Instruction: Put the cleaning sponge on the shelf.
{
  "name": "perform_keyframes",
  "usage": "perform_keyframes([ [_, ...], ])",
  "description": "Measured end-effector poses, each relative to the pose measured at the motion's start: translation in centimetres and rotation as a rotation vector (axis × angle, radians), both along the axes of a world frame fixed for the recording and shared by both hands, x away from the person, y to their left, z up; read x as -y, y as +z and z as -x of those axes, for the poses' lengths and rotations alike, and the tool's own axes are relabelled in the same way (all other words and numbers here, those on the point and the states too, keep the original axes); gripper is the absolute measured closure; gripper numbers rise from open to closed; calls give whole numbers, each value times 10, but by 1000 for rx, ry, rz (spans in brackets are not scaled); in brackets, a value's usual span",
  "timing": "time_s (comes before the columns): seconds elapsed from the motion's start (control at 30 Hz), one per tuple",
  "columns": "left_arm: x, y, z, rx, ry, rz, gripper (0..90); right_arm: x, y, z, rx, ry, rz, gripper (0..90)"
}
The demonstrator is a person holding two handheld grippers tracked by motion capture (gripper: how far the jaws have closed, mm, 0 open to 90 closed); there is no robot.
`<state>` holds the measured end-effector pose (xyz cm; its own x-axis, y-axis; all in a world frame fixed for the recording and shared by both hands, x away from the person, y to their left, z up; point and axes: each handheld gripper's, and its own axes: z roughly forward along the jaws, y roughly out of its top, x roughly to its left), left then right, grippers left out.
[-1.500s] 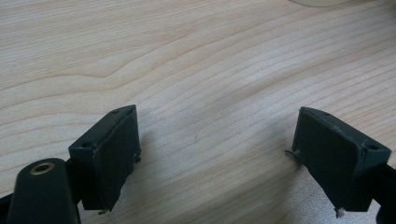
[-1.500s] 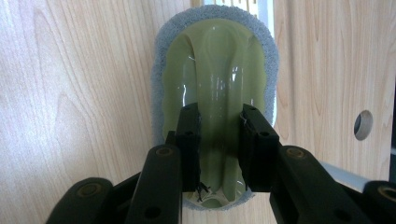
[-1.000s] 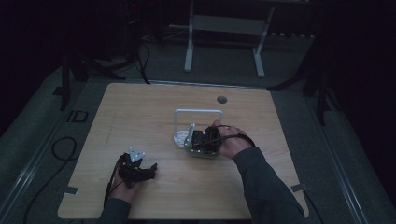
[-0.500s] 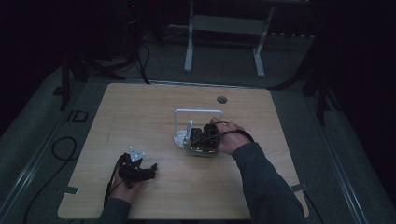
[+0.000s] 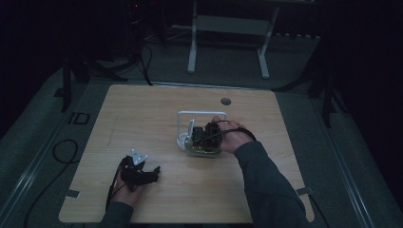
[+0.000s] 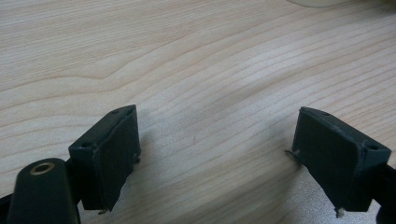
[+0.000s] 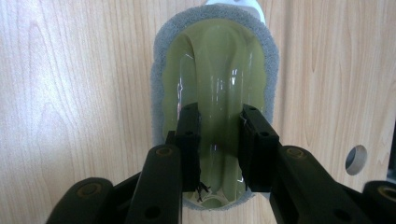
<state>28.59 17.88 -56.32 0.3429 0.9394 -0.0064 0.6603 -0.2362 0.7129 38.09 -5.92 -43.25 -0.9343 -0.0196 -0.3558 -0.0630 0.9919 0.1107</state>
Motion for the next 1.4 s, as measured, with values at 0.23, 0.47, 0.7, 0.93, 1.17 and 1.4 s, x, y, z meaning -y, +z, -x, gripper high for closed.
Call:
perform_keyframes([
  [0.23, 0, 0, 0, 0, -1, 1, 152, -4, -4, -4, 3, 4, -1, 716],
  [0.47, 0, 0, 0, -1, -1, 1, 152, -8, -8, -5, 15, 9, 17, 716],
  [0.7, 0, 0, 0, 0, -1, 3, 152, -11, -9, -9, 18, 10, 15, 716],
  [0.93, 0, 0, 0, 0, -1, 3, 152, -15, -8, -12, 29, 22, 29, 716],
  [1.17, 0, 0, 0, 0, -1, 3, 152, -18, -8, -15, 33, 26, 35, 716],
  [1.4, 0, 0, 0, 0, -1, 1, 152, -20, -14, -17, 38, 29, 57, 716],
])
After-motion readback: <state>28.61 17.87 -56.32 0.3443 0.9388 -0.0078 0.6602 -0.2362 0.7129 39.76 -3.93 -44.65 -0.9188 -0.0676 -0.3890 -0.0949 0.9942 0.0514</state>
